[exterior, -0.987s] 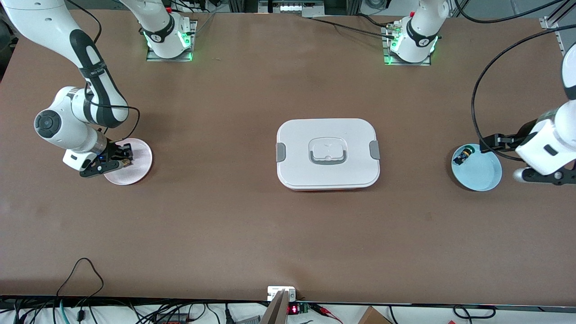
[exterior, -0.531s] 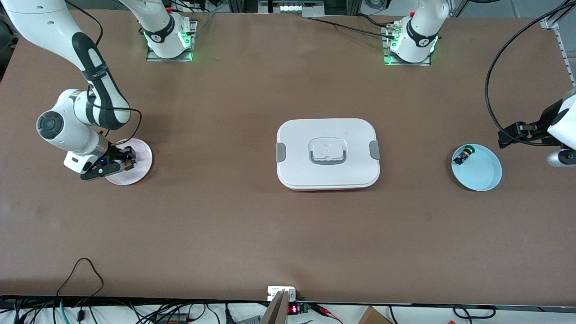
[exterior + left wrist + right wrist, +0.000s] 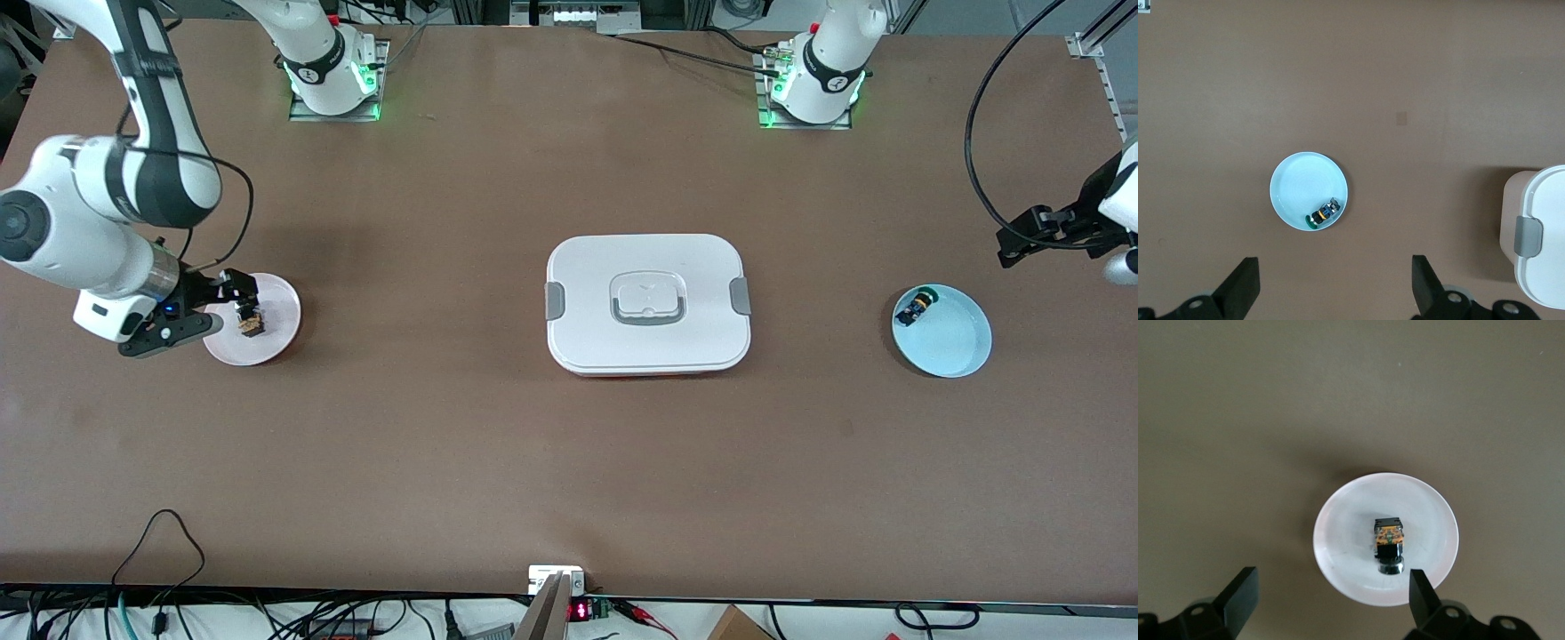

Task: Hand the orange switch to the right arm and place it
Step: 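Open the right gripper and lift it off the white plate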

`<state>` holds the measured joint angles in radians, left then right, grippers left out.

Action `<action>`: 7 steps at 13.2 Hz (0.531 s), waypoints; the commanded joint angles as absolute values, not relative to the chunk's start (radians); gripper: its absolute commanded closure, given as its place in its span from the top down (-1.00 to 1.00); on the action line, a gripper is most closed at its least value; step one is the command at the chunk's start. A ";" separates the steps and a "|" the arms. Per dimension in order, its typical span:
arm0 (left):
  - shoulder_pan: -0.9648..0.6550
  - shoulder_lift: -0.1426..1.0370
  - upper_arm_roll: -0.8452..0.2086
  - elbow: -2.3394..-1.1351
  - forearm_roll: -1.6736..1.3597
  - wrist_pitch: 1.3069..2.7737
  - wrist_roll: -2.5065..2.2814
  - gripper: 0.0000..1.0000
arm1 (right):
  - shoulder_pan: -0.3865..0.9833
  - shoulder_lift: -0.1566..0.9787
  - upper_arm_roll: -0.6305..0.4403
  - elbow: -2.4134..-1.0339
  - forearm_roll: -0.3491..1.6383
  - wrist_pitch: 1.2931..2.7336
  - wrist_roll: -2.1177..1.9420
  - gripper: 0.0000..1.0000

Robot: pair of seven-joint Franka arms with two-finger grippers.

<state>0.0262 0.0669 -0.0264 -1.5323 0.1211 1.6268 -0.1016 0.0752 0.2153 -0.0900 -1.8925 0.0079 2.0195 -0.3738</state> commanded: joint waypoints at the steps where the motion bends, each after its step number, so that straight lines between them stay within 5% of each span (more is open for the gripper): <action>1: 0.026 0.047 -0.020 -1.554 0.114 1.628 -0.114 1.00 | 0.083 0.169 -0.094 -1.819 -0.011 1.907 -0.348 1.00; 7: 0.028 0.051 -0.023 -1.545 0.112 1.577 -0.110 1.00 | 0.087 -0.070 -0.069 -1.815 -0.071 1.706 -0.246 1.00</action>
<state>0.0274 0.0647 -0.0242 -1.5396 0.1211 1.5932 -0.1069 0.0811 -0.0101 -0.0877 -1.7940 -0.0509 1.7430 -0.2942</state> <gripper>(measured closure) 0.000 0.000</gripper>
